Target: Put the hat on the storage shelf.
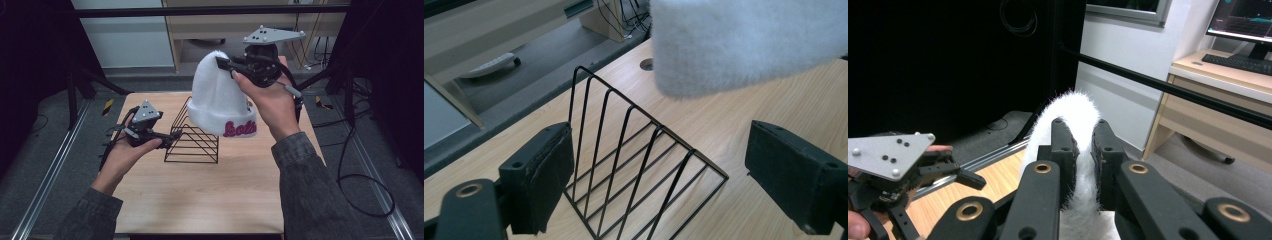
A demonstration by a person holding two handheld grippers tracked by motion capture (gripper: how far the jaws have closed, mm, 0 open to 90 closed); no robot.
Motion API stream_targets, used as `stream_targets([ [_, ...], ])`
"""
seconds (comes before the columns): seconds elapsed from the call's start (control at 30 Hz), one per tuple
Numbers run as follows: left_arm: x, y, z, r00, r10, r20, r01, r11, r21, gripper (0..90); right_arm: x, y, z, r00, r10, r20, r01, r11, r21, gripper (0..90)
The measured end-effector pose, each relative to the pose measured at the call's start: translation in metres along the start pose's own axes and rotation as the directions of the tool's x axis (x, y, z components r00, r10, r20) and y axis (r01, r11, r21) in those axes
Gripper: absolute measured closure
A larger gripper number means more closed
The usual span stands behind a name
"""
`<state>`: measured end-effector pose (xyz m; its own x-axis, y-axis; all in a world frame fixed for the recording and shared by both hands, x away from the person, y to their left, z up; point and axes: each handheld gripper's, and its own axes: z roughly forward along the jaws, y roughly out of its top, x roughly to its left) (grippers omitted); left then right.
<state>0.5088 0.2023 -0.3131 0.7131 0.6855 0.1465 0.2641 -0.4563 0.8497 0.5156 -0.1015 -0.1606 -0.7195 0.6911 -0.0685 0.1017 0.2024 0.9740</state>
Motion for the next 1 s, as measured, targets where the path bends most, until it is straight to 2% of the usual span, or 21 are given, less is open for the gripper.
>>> stream_targets([
  [0.17, 0.007, 0.002, 0.002, 0.9999, -0.013, 0.007, 0.013, 0.9999, 0.000, 11.9, 0.005, 0.006, 0.011, 0.9998, -0.010, -0.018, 0.010, 1.000, 0.003, 83.5],
  [0.27, 0.008, 0.002, 0.003, 1.0000, -0.003, -0.004, 0.003, 1.0000, 0.006, 11.6, 0.008, 0.008, 0.017, 0.9996, -0.009, -0.026, 0.009, 1.000, 0.000, 83.4],
  [0.47, 0.011, 0.003, 0.005, 0.9999, -0.016, 0.001, 0.016, 0.9998, -0.010, 11.7, 0.015, 0.015, 0.023, 0.9988, -0.020, -0.045, 0.020, 1.000, -0.004, 83.4],
  [0.73, 0.016, 0.010, 0.007, 0.9992, -0.028, 0.028, 0.029, 0.9987, -0.042, 12.1, 0.023, 0.019, 0.034, 0.9969, -0.027, -0.074, 0.027, 1.000, -0.005, 83.4],
  [0.93, 0.021, 0.014, 0.012, 0.9974, -0.043, 0.058, 0.046, 0.9982, -0.038, 10.8, 0.027, 0.018, 0.041, 0.9950, -0.029, -0.095, 0.029, 1.000, -0.001, 83.4],
  [1.0, 0.021, 0.014, 0.015, 0.9961, -0.040, 0.078, 0.043, 0.9985, -0.034, 18.3, 0.029, 0.018, 0.044, 0.9937, -0.030, -0.108, 0.029, 1.000, -0.006, 83.4],
])
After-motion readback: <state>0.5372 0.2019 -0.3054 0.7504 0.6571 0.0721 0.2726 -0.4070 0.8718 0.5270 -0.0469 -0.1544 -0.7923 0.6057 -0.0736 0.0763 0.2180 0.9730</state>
